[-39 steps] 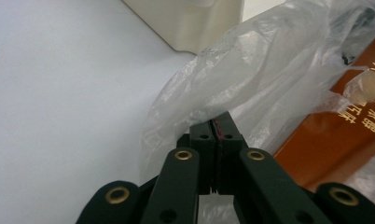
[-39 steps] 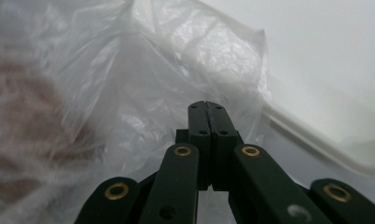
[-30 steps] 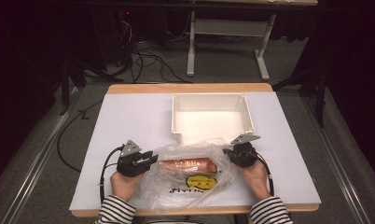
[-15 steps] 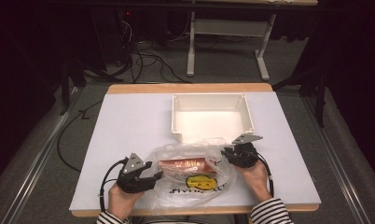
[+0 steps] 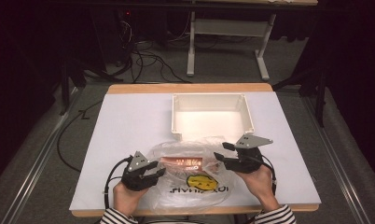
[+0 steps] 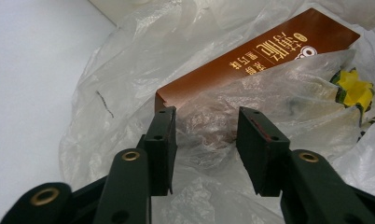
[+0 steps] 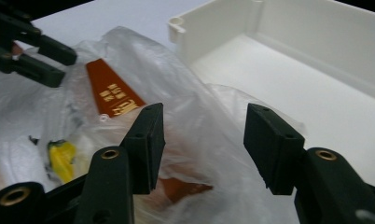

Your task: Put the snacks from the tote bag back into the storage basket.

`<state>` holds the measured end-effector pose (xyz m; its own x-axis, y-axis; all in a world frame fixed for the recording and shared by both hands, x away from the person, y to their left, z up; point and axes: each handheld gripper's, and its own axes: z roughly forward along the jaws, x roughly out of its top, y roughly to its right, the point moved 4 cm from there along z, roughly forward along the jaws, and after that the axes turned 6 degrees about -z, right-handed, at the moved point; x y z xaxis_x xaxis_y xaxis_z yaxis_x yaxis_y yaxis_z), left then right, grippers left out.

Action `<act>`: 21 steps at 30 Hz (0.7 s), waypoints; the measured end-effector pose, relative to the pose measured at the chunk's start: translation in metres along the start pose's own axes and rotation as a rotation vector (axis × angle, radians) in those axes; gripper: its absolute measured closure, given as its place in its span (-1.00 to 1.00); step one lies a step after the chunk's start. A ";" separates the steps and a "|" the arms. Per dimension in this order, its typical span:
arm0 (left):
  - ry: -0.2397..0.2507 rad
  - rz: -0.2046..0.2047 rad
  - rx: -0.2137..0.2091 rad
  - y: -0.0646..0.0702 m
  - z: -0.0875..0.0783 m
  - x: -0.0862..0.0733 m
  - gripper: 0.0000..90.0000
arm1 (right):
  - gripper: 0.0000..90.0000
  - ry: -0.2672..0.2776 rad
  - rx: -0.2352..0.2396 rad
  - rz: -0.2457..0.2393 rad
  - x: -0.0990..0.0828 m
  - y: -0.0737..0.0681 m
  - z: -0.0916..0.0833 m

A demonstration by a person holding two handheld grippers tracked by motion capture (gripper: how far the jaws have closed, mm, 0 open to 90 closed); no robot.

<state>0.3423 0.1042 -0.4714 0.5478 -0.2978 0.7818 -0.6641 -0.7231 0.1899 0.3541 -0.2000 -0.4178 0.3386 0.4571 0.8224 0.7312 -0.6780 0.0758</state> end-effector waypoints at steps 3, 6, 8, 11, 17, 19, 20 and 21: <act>0.007 -0.003 -0.006 0.000 0.001 0.001 0.38 | 0.03 -0.011 0.028 -0.013 0.003 -0.011 0.008; 0.006 0.009 -0.008 0.000 0.002 0.001 0.46 | 0.07 -0.047 0.042 0.000 0.000 -0.012 0.021; 0.003 0.015 -0.002 -0.002 0.002 0.001 0.50 | 0.15 -0.059 0.051 -0.002 -0.002 -0.012 0.026; 0.004 0.009 -0.016 -0.004 0.003 0.002 0.64 | 0.70 -0.127 0.057 -0.003 -0.015 -0.010 0.040; 0.006 0.016 -0.026 -0.005 0.000 0.001 0.92 | 0.98 -0.129 0.026 -0.010 -0.021 -0.004 0.034; 0.003 0.026 -0.033 -0.005 -0.003 -0.001 0.96 | 0.99 -0.128 -0.011 -0.006 -0.025 0.004 0.027; 0.003 0.026 -0.033 -0.005 -0.003 -0.001 0.97 | 0.99 -0.128 -0.011 -0.006 -0.025 0.004 0.027; 0.001 0.028 -0.037 -0.005 -0.006 -0.002 0.97 | 0.99 -0.137 -0.038 -0.003 -0.030 0.011 0.024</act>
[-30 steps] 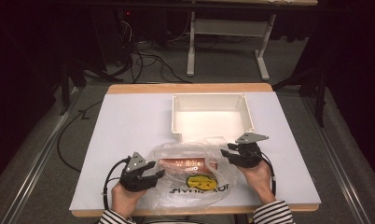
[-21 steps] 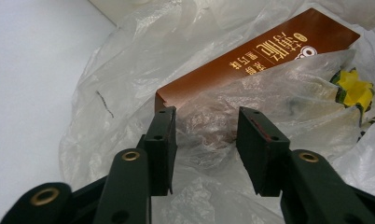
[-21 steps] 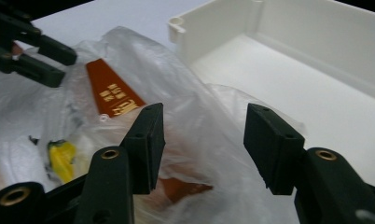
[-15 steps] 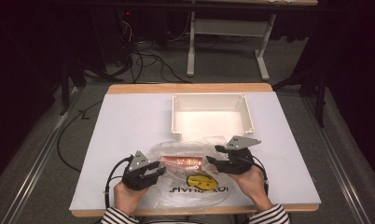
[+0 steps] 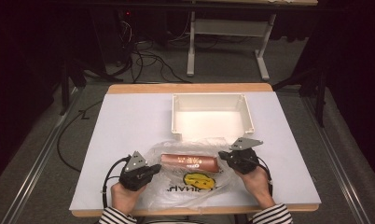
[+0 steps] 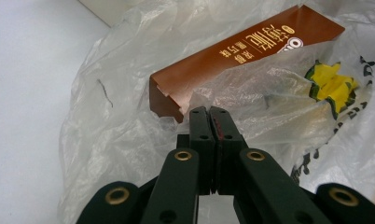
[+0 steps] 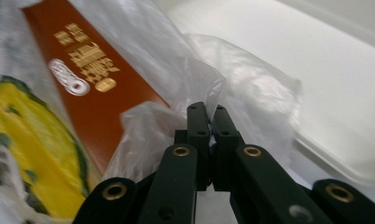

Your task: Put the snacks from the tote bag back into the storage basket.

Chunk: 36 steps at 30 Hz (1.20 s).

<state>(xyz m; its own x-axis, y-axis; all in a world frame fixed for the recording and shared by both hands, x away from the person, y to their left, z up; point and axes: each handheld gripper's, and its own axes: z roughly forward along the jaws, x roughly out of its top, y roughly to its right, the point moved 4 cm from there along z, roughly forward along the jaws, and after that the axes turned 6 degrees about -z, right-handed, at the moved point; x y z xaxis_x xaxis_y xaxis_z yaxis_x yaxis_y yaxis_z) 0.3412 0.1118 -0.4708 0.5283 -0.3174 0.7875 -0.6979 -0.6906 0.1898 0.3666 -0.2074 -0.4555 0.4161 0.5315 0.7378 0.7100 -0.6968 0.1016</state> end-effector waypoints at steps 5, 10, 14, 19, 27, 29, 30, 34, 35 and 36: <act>-0.015 0.004 0.000 0.000 -0.007 -0.008 0.97 | 0.99 -0.046 -0.032 0.039 -0.019 0.015 0.002; -0.026 0.020 0.021 0.000 -0.010 -0.014 0.97 | 0.99 -0.074 -0.044 0.079 -0.033 0.025 0.009; -0.061 0.030 0.047 -0.004 -0.006 -0.023 0.97 | 0.99 -0.083 -0.063 0.099 -0.039 0.032 0.014; -0.083 0.027 0.071 -0.011 -0.004 -0.033 0.97 | 0.99 -0.094 -0.082 0.106 -0.047 0.039 0.015; -0.076 0.019 0.090 -0.018 -0.001 -0.037 0.97 | 0.98 -0.114 -0.115 0.089 -0.050 0.041 0.016; -0.069 0.017 0.086 -0.018 -0.003 -0.036 0.92 | 0.91 -0.118 -0.115 0.088 -0.050 0.041 0.015; -0.062 0.013 0.077 -0.017 -0.005 -0.034 0.87 | 0.86 -0.111 -0.113 0.091 -0.049 0.040 0.014; -0.048 0.020 0.064 -0.015 -0.009 -0.030 0.67 | 0.73 -0.094 -0.111 0.083 -0.046 0.036 0.006; -0.042 0.023 0.061 -0.014 -0.010 -0.027 0.63 | 0.69 -0.092 -0.111 0.081 -0.045 0.034 0.004; -0.042 0.023 0.061 -0.014 -0.010 -0.027 0.59 | 0.69 -0.092 -0.111 0.081 -0.045 0.034 0.004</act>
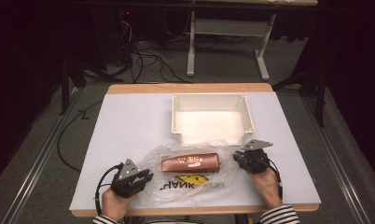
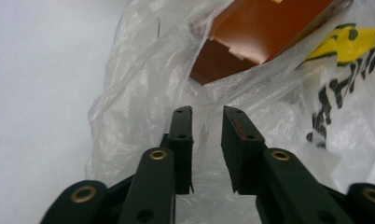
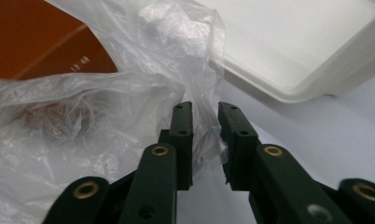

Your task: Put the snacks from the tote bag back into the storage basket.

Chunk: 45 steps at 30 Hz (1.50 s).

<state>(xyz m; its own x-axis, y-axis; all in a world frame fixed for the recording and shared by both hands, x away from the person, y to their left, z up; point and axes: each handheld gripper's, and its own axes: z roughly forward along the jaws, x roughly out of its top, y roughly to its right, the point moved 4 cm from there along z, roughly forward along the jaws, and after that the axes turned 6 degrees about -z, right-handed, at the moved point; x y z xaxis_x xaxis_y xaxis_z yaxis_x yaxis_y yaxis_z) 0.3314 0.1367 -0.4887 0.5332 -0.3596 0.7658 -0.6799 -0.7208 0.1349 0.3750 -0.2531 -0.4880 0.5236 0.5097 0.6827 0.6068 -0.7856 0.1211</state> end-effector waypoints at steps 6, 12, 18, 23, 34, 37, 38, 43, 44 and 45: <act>0.027 0.003 -0.003 0.005 -0.006 0.011 0.26 | 0.40 0.055 0.035 0.008 0.010 -0.004 -0.014; 0.057 0.012 0.009 0.010 -0.015 0.020 0.05 | 0.26 0.131 0.032 0.016 0.019 -0.006 -0.031; 0.092 0.025 0.010 0.011 -0.024 0.036 -0.07 | 0.21 0.196 0.049 0.012 0.030 -0.011 -0.047; 0.087 0.025 0.024 0.009 -0.024 0.044 -0.10 | 0.21 0.232 0.071 -0.001 0.039 -0.016 -0.054; 0.068 -0.020 0.088 -0.012 -0.002 0.062 -0.11 | 0.26 0.209 0.107 -0.063 0.056 -0.038 -0.040; 0.060 -0.030 0.093 -0.015 0.002 0.062 -0.09 | 0.28 0.186 0.109 -0.064 0.054 -0.038 -0.035; 0.057 -0.036 0.093 -0.016 0.004 0.062 -0.09 | 0.28 0.186 0.109 -0.064 0.054 -0.038 -0.035; 0.045 -0.051 0.090 -0.021 0.015 0.059 0.03 | 0.41 0.145 0.111 -0.057 0.046 -0.035 -0.027; 0.045 -0.051 0.090 -0.021 0.015 0.059 0.07 | 0.43 0.143 0.113 -0.058 0.045 -0.035 -0.026; 0.045 -0.052 0.086 -0.022 0.018 0.058 0.12 | 0.46 0.137 0.115 -0.058 0.043 -0.034 -0.025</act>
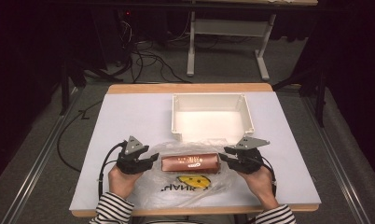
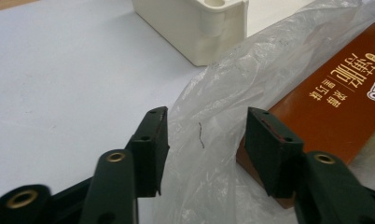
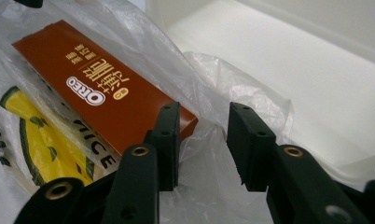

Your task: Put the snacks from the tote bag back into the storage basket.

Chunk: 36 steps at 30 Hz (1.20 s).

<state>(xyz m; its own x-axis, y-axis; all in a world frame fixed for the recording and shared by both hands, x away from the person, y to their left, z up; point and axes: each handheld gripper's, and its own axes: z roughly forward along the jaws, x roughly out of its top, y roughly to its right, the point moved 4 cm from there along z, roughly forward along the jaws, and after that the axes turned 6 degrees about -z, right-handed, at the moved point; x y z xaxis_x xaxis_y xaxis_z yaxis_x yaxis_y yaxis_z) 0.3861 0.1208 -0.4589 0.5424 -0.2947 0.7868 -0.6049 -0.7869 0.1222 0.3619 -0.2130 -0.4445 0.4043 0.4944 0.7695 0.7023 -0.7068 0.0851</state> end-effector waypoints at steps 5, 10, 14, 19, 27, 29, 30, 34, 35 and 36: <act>-0.018 -0.004 -0.010 -0.001 0.006 0.000 0.28 | 0.53 -0.031 0.010 0.005 -0.009 0.002 0.004; -0.035 -0.009 -0.024 -0.002 0.013 -0.001 0.53 | 0.55 -0.053 0.014 0.019 -0.016 0.003 0.006; -0.046 -0.018 -0.034 -0.005 0.018 -0.001 0.81 | 0.57 -0.084 0.008 0.022 -0.027 0.004 0.012; -0.062 -0.044 -0.037 -0.009 0.026 -0.002 0.98 | 0.57 -0.108 0.001 0.023 -0.036 0.005 0.015; -0.066 -0.076 0.000 -0.014 0.033 -0.002 0.99 | 0.59 -0.147 -0.036 0.006 -0.050 0.008 0.016; -0.075 -0.084 0.013 -0.016 0.037 -0.003 0.99 | 0.61 -0.159 -0.043 0.004 -0.054 0.009 0.015; -0.081 -0.086 0.017 -0.017 0.038 -0.003 0.99 | 0.62 -0.160 -0.044 0.010 -0.056 0.009 0.015; -0.124 -0.075 0.045 -0.022 0.049 -0.008 0.99 | 0.62 -0.157 -0.053 0.018 -0.063 0.010 0.013; -0.132 -0.074 0.048 -0.024 0.052 -0.010 0.99 | 0.62 -0.158 -0.053 0.018 -0.064 0.010 0.013; -0.135 -0.074 0.051 -0.026 0.054 -0.012 0.99 | 0.63 -0.158 -0.052 0.021 -0.064 0.010 0.013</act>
<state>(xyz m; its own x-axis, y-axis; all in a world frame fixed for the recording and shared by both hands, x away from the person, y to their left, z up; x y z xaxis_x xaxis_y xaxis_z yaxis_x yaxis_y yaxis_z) 0.4266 0.1153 -0.5044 0.6600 -0.3025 0.6877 -0.5316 -0.8348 0.1430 0.3502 -0.2449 -0.5007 0.5090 0.5496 0.6625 0.6628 -0.7413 0.1057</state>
